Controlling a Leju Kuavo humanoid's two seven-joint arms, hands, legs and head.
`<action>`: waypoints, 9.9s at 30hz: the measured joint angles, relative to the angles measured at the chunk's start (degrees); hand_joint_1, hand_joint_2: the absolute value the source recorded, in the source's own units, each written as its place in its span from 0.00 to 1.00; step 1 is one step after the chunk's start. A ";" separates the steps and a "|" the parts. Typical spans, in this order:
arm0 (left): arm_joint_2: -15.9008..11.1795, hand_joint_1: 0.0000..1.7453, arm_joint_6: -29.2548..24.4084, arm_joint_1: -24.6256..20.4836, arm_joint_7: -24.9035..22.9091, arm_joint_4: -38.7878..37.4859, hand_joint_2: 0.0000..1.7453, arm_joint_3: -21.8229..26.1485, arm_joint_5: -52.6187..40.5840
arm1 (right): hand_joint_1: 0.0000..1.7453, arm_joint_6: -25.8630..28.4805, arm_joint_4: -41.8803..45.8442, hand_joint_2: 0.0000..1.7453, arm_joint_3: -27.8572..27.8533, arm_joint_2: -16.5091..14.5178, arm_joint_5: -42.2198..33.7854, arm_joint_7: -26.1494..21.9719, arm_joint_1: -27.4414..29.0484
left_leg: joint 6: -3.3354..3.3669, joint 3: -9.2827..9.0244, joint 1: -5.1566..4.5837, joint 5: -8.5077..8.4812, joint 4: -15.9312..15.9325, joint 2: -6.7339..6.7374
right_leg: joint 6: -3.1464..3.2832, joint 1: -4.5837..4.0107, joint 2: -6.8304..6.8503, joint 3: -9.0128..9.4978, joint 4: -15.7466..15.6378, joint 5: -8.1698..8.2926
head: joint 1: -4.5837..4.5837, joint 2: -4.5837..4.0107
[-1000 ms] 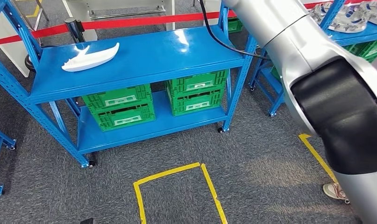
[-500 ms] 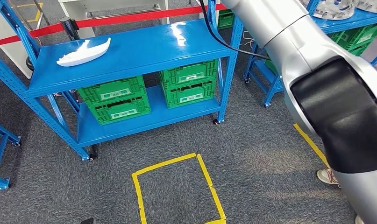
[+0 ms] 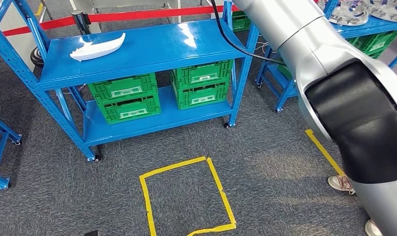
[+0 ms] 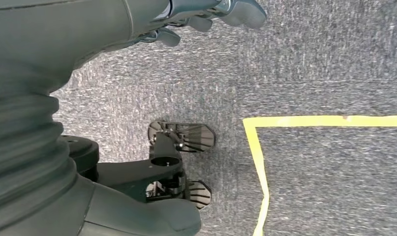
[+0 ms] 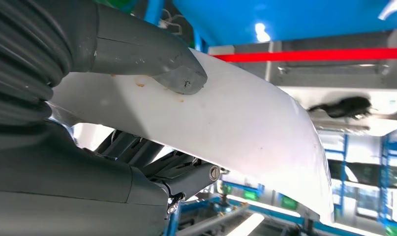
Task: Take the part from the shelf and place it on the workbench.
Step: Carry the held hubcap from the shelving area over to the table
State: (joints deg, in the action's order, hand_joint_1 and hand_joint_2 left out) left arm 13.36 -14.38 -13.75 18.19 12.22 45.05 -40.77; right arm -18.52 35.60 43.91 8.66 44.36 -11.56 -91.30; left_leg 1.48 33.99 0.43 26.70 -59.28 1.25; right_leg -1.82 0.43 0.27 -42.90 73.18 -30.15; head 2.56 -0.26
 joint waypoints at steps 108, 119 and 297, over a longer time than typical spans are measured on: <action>-2.89 0.00 0.11 9.19 11.96 -0.69 1.00 2.99 3.79 | 1.00 -1.38 29.53 1.00 8.39 32.22 -18.49 5.86 1.27 | -2.48 4.58 -0.02 4.93 -11.41 -1.49 | 1.98 0.59 -3.10 7.32 -14.71 5.24 | 1.68 0.00; -2.79 0.00 0.98 9.08 11.52 -0.73 1.00 3.34 3.48 | 1.00 -1.71 29.49 1.00 7.68 32.71 -17.85 5.91 1.80 | 0.29 -1.06 0.05 0.56 0.71 -0.85 | -1.12 0.63 -1.33 1.19 -3.35 -0.21 | 2.14 0.00; -2.32 0.00 4.90 9.47 5.36 -1.02 1.00 5.31 1.67 | 1.00 1.51 16.52 1.00 -0.03 21.74 -2.02 2.45 9.78 | -1.02 1.12 0.01 -0.01 -0.90 -3.91 | 0.52 0.33 -6.49 6.61 -14.63 5.63 | 1.15 0.00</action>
State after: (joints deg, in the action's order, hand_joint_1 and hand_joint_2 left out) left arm 11.04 -9.49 -4.28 23.55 11.20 50.36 -39.10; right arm -17.01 52.12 43.88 30.40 42.34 -9.10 -81.52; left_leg 0.46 35.11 0.44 26.69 -60.18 -2.66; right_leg -1.30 0.76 -6.21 -36.29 58.55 -24.52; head 3.72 -0.26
